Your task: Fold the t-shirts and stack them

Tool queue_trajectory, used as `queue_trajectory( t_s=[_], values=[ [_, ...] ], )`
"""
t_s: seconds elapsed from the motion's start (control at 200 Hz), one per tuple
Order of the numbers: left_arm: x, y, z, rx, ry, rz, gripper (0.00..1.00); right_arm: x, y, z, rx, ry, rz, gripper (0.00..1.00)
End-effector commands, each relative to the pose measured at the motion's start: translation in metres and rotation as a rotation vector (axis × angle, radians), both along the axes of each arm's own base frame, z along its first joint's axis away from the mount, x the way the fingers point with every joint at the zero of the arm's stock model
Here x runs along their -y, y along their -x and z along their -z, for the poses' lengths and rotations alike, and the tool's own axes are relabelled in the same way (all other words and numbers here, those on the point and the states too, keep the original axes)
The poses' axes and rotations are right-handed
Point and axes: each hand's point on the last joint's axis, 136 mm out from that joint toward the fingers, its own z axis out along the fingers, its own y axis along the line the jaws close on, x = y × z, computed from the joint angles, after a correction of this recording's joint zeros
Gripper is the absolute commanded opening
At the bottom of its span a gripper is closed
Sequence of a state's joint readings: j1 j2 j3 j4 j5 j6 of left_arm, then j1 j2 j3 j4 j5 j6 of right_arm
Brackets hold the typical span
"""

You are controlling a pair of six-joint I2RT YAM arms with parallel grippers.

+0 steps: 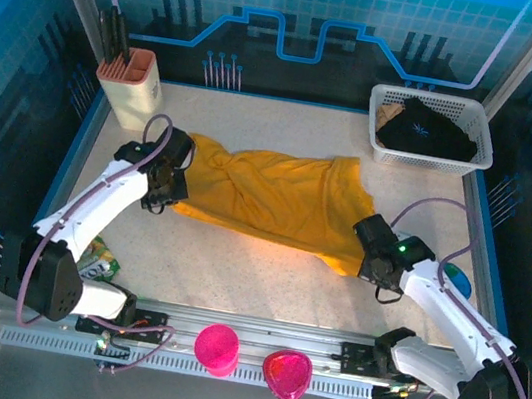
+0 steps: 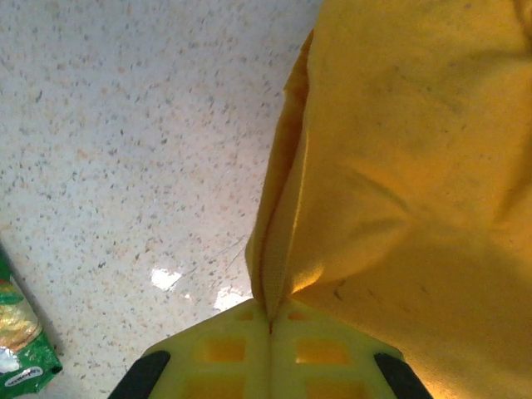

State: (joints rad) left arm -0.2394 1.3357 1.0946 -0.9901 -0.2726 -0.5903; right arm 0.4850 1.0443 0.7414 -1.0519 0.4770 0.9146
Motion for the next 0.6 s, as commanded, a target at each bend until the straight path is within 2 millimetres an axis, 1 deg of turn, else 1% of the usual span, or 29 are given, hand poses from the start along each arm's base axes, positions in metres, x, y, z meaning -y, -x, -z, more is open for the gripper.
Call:
queue_trajectory(
  t_s=[0.0,0.095,0.18,0.26,0.35,0.43,0.485,0.596],
  values=[
    [-0.007,0.018,0.011,-0.024,0.009,-0.065,0.00,0.005,0.017,0.007,-0.024,-0.005,0.068,0.00],
    [-0.009,0.026,0.017,-0.029,0.013,-0.082,0.00,0.006,0.019,0.008,-0.021,-0.009,0.078,0.00],
    [-0.008,0.031,0.021,-0.030,0.025,-0.091,0.02,0.000,0.019,0.009,-0.020,-0.040,0.068,0.00],
    [-0.004,0.033,0.027,-0.027,0.055,-0.094,0.03,-0.015,0.017,0.013,-0.021,-0.097,0.049,0.00],
    [0.000,0.033,0.032,-0.026,0.079,-0.095,0.03,-0.040,0.015,0.011,-0.009,-0.188,0.020,0.00],
    [0.000,0.032,0.035,-0.027,0.081,-0.092,0.03,-0.063,0.011,0.002,0.030,-0.278,-0.002,0.00],
    [0.001,0.031,0.035,-0.028,0.078,-0.089,0.03,-0.075,0.008,-0.007,0.061,-0.335,-0.004,0.00],
    [0.002,0.029,0.038,-0.029,0.080,-0.083,0.03,-0.087,0.002,-0.031,0.132,-0.412,-0.001,0.00]
  ],
)
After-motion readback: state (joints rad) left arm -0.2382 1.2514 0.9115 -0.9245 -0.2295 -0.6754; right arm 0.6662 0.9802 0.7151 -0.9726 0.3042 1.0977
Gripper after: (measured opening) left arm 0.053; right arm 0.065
